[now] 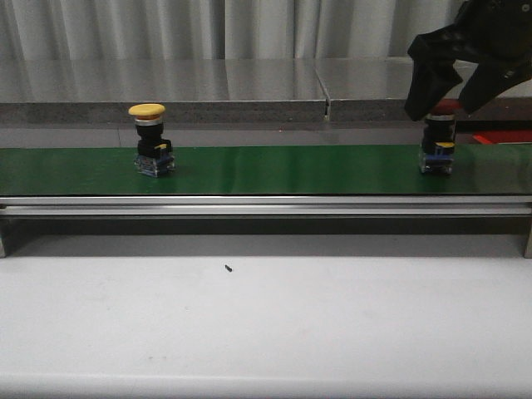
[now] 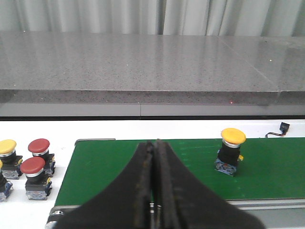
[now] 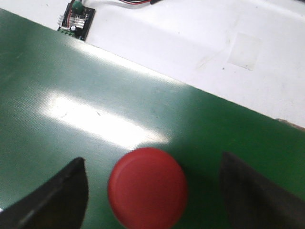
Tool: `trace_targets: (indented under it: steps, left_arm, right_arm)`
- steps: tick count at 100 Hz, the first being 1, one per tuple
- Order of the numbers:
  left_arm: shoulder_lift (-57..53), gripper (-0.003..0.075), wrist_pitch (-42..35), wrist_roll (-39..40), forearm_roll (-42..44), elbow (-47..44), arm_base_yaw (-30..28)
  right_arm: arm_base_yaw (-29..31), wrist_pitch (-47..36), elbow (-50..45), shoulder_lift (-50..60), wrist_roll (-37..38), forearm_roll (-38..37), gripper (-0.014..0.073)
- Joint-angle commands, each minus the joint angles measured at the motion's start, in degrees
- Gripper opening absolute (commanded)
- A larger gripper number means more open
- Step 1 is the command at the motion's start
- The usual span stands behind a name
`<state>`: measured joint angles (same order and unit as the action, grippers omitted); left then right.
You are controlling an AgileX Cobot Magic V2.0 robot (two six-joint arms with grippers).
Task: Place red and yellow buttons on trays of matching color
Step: 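Grasp the red button arriving at the belt's end with the right gripper, then lower the red button into the red tray and open the right gripper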
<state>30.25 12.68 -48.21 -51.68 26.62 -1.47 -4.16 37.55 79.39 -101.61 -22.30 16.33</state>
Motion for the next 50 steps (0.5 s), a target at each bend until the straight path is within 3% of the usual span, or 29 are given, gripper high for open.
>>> trace_targets:
  steps: [1, 6, 13, 35, 50]
  left_arm:
    - [0.0, -0.0019, -2.9, 0.1, -1.3, 1.6, 0.4]
    - [0.0, -0.0019, -2.9, 0.1, -1.3, 1.6, 0.4]
    - [0.0, -0.0019, -2.9, 0.1, -1.3, 1.6, 0.4]
    - [0.0, -0.0019, -2.9, 0.1, -1.3, 1.6, 0.4]
    - [0.0, -0.0019, -2.9, 0.1, -1.3, 1.6, 0.4]
  right_arm:
    - [-0.2, -0.3, 2.5, 1.5, -0.2, 0.9, 0.0397]
    - [-0.1, 0.6, 2.5, 1.5, 0.0, 0.9, 0.0288]
    - [0.5, 1.8, 2.6, 1.5, 0.9, 0.9, 0.0203]
    - [4.6, 5.1, 8.5, 1.5, 1.6, 0.9, 0.0191]
    - [11.0, 5.7, 15.6, -0.2, 1.6, 0.9, 0.0191]
